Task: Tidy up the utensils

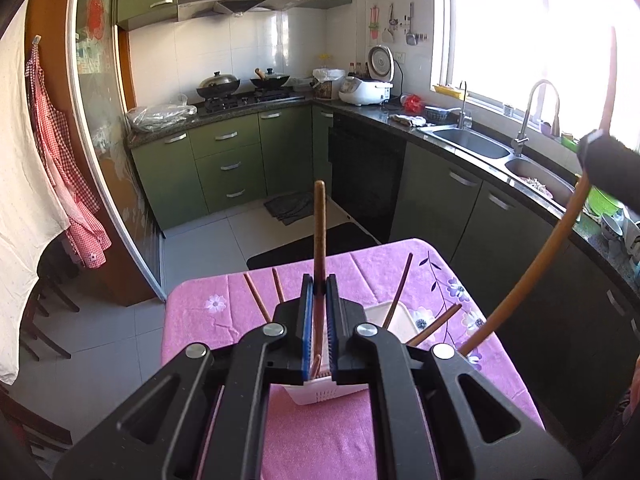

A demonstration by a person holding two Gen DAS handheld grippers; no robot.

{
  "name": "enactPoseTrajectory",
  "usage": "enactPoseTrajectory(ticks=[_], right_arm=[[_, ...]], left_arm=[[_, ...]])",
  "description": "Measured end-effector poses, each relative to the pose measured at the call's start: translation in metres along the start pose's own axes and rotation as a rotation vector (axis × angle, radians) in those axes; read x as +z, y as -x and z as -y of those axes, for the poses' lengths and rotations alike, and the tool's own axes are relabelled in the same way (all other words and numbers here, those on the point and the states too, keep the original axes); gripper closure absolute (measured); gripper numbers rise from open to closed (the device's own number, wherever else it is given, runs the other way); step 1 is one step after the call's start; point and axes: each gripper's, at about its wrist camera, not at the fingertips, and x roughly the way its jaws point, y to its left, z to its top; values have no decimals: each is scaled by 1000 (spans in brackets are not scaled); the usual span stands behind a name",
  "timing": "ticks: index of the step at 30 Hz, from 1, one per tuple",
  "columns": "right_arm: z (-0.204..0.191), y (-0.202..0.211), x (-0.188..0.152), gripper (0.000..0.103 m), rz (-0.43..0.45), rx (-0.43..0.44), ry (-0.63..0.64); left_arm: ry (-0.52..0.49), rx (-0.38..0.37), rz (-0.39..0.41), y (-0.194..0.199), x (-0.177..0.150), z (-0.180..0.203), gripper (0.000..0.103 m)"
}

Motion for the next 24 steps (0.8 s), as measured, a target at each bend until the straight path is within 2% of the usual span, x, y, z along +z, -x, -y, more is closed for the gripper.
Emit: enactPoseTrajectory(ticks=[3, 4, 9, 11, 13, 15, 17, 20, 22, 24], right_arm=[[7, -13, 5, 96, 2, -14, -12], [9, -17, 6, 96, 1, -16, -18], [20, -41, 9, 96, -21, -27, -46], [25, -50, 8, 96, -25, -36, -56], [30, -58, 8, 96, -24, -40, -68], [33, -66, 6, 96, -26, -53, -68], [32, -74, 1, 96, -40, -59, -61], [32, -86, -9, 96, -62, -77, -44], [31, -94, -17, 96, -74, -89, -39], [32, -100, -25, 96, -79, -106, -33]], left_arm=[[0, -13, -32, -10, -9, 0, 96], [1, -16, -34, -12, -13, 0, 93], [-2, -23, -7, -3, -18, -1, 91], [-1, -32, 17, 8, -21, -1, 84], [6, -32, 66, 24, -26, -2, 60], [14, -19, 125, 43, -35, -2, 45], [15, 6, 176, 60, -47, -2, 41], [-9, 44, 184, 73, -69, 0, 32], [-2, 72, 193, 79, -87, -1, 18], [22, 96, 211, 85, -105, -3, 10]])
